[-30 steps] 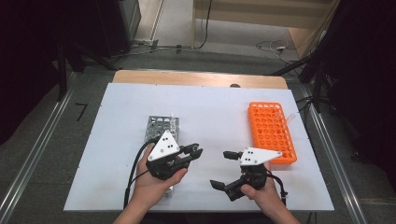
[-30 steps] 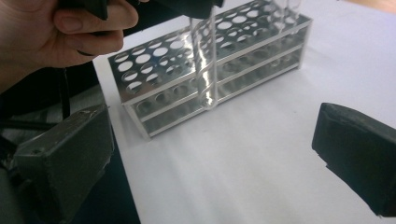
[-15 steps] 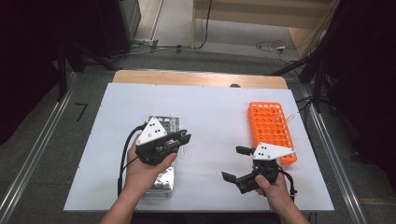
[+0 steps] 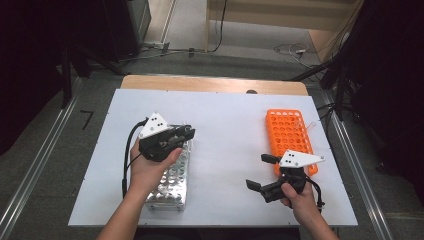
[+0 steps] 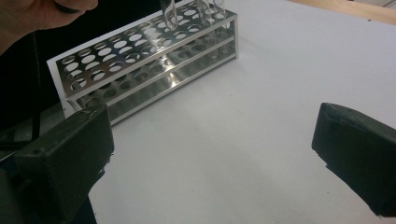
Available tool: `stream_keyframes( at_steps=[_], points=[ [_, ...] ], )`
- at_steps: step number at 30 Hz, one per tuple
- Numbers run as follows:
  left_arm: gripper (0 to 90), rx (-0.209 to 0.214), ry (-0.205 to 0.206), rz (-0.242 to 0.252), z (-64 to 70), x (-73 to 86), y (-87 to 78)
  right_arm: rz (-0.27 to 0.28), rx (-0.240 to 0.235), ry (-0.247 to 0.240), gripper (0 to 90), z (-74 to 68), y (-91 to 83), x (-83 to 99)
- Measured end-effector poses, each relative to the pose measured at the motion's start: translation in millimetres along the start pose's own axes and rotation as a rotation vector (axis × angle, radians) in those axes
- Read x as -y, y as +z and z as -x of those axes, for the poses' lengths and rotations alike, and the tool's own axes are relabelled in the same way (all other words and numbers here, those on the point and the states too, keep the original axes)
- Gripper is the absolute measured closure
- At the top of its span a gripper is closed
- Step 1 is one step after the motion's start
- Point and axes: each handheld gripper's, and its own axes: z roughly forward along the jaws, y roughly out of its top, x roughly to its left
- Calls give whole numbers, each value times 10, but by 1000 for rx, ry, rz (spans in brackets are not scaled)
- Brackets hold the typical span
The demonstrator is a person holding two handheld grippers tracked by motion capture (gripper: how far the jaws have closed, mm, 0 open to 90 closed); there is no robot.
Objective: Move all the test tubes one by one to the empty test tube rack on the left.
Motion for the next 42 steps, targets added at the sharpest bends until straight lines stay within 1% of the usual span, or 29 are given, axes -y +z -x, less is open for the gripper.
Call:
stream_keyframes(
  at_steps=[9,11,18,19,22,24,26,34,37,42],
  points=[
    [759,-52,0,-2,-127,-24,22,6,12,13,0,48,-51,12],
    [759,-60,-5,0,-150,-16,25,7,12,13,0,50,-55,12],
    [759,-102,7,-9,-199,51,80,8,17,10,0,47,-62,10],
    [759,-102,7,-11,-210,65,87,7,17,10,0,45,-62,11],
    [759,-98,-15,-5,-234,115,110,6,21,9,0,42,-61,11],
    [758,-101,-16,-6,-237,150,128,6,21,10,0,43,-62,11],
    [759,-107,-13,-8,-238,172,142,9,20,9,0,49,-61,13],
    [758,-118,7,-47,-234,252,203,9,25,9,0,49,-63,14],
    [758,-125,5,-56,-226,283,227,9,27,8,0,48,-64,14],
    [757,-131,20,-96,-199,335,270,12,31,9,0,53,-71,15]
  ],
)
